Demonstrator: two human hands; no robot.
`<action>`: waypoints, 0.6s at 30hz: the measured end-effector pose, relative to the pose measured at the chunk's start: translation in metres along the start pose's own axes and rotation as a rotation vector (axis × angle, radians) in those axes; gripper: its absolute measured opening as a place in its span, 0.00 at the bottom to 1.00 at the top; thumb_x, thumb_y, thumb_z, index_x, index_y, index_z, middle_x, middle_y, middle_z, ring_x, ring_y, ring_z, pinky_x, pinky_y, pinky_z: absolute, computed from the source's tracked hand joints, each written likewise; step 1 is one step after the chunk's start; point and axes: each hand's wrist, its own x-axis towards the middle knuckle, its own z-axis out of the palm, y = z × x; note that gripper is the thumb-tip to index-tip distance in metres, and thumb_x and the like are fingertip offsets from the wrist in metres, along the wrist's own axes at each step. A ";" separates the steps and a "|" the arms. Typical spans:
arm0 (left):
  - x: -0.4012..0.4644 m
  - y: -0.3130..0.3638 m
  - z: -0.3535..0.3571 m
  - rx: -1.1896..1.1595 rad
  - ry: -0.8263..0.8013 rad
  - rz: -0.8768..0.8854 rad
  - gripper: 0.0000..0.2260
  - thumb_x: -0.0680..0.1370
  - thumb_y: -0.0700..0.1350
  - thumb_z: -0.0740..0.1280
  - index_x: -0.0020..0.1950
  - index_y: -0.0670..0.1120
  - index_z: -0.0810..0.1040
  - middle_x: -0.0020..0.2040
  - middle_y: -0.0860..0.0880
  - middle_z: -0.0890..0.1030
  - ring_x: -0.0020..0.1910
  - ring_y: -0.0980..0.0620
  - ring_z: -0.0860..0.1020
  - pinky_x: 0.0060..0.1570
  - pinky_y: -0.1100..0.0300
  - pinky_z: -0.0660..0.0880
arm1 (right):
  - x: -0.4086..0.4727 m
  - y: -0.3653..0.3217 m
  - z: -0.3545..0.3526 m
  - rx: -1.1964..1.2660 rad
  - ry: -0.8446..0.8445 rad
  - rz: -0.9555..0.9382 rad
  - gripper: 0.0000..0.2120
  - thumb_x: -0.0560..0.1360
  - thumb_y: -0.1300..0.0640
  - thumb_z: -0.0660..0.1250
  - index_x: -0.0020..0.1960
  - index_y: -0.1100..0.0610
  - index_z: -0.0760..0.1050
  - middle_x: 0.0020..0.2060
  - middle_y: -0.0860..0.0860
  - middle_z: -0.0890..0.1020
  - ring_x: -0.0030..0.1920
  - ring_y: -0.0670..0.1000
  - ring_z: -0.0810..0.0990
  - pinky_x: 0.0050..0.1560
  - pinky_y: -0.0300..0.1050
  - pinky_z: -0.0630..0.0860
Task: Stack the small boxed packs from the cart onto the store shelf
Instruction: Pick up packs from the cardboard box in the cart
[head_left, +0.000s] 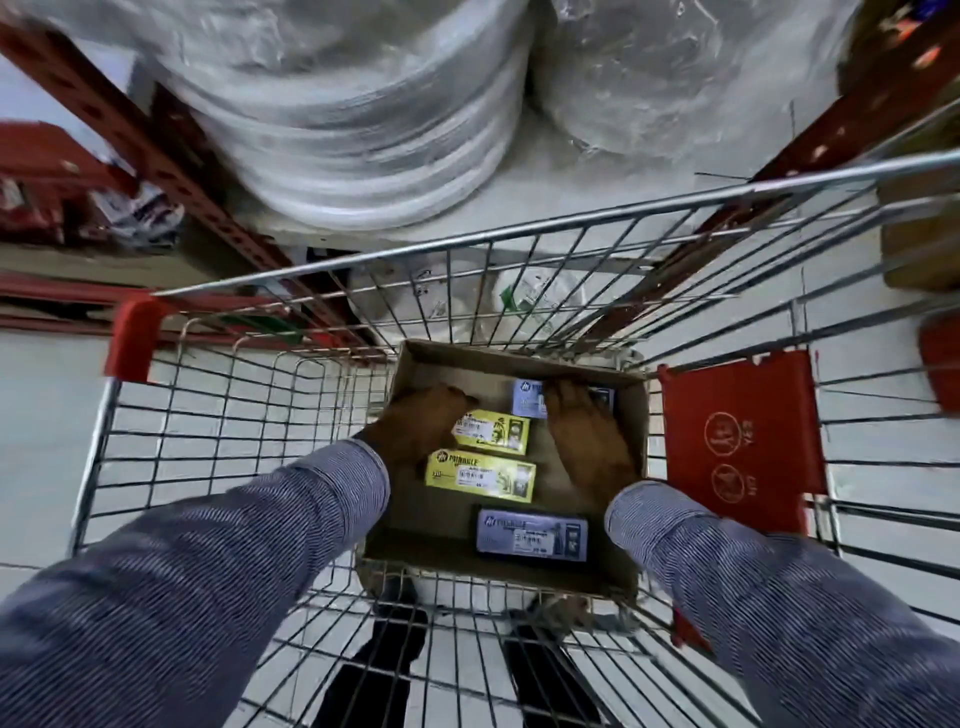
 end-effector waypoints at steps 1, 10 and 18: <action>0.001 -0.002 -0.001 0.023 -0.017 0.013 0.28 0.78 0.41 0.69 0.75 0.43 0.62 0.73 0.40 0.68 0.71 0.42 0.66 0.69 0.51 0.64 | 0.001 -0.001 -0.002 -0.039 0.036 -0.004 0.25 0.72 0.68 0.61 0.69 0.66 0.66 0.66 0.65 0.73 0.65 0.65 0.72 0.62 0.63 0.71; -0.027 0.009 -0.024 0.270 0.038 0.110 0.26 0.72 0.48 0.74 0.66 0.42 0.70 0.63 0.41 0.76 0.59 0.42 0.76 0.54 0.49 0.76 | -0.006 0.000 -0.034 0.084 -0.098 0.029 0.32 0.69 0.60 0.73 0.68 0.62 0.62 0.66 0.61 0.68 0.66 0.62 0.67 0.63 0.58 0.70; -0.165 0.043 -0.138 0.190 0.312 0.172 0.22 0.68 0.59 0.72 0.59 0.54 0.77 0.54 0.52 0.83 0.51 0.50 0.81 0.47 0.54 0.79 | -0.075 -0.007 -0.188 0.343 0.132 -0.101 0.32 0.56 0.48 0.79 0.56 0.55 0.74 0.51 0.55 0.79 0.51 0.57 0.77 0.46 0.47 0.74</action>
